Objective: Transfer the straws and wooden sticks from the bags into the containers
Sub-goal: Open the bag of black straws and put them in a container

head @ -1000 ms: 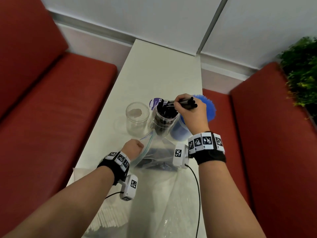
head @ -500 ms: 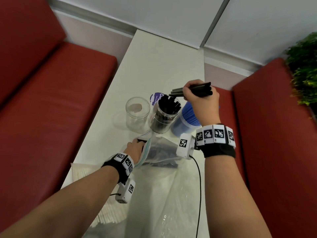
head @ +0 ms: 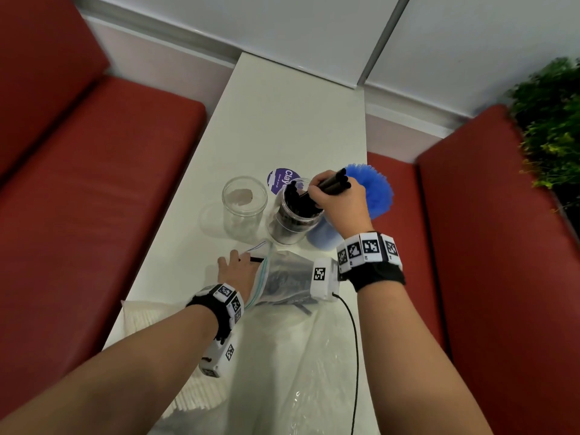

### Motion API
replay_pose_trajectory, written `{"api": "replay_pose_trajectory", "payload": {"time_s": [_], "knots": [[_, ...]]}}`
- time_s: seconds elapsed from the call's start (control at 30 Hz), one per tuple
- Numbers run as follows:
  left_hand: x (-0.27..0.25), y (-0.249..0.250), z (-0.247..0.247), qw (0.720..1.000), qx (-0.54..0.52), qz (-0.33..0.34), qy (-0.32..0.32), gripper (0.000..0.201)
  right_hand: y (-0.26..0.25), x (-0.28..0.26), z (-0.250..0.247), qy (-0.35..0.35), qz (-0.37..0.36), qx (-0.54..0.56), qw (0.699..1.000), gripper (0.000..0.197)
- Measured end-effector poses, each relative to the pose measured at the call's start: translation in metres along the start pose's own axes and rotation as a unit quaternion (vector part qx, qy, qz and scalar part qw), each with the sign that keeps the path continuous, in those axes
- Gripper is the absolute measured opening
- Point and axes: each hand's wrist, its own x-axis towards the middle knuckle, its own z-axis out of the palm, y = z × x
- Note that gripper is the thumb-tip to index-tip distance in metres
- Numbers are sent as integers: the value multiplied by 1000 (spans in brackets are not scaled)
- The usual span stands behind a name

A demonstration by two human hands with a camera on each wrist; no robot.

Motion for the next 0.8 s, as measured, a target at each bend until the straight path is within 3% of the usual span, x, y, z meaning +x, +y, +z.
{"api": "replay_pose_trajectory", "payload": {"time_s": [0.17,0.27,0.4,0.5,0.6,0.67,0.8], "knots": [[-3,1,0,997,69,20,-14,57,0,19,12,-21,85,44,995,17],[-3,-2,-4,997,67,27,-20,50,-6,23,16,40,1,65,997,14],[-4,-5,-10,998,41,22,-41,33,-7,22,29,84,-133,22,987,33],[-5,-7,-15,997,46,19,-50,30,5,21,47,6,-129,-91,987,41],[-7,-11,-23,995,67,40,-70,31,19,18,61,-107,-86,-244,960,49],[-9,-14,-32,993,59,49,-91,28,19,14,62,-115,-91,-210,967,50],[-15,-20,-54,990,1,37,-133,27,6,-5,53,6,-118,-52,992,47]]}}
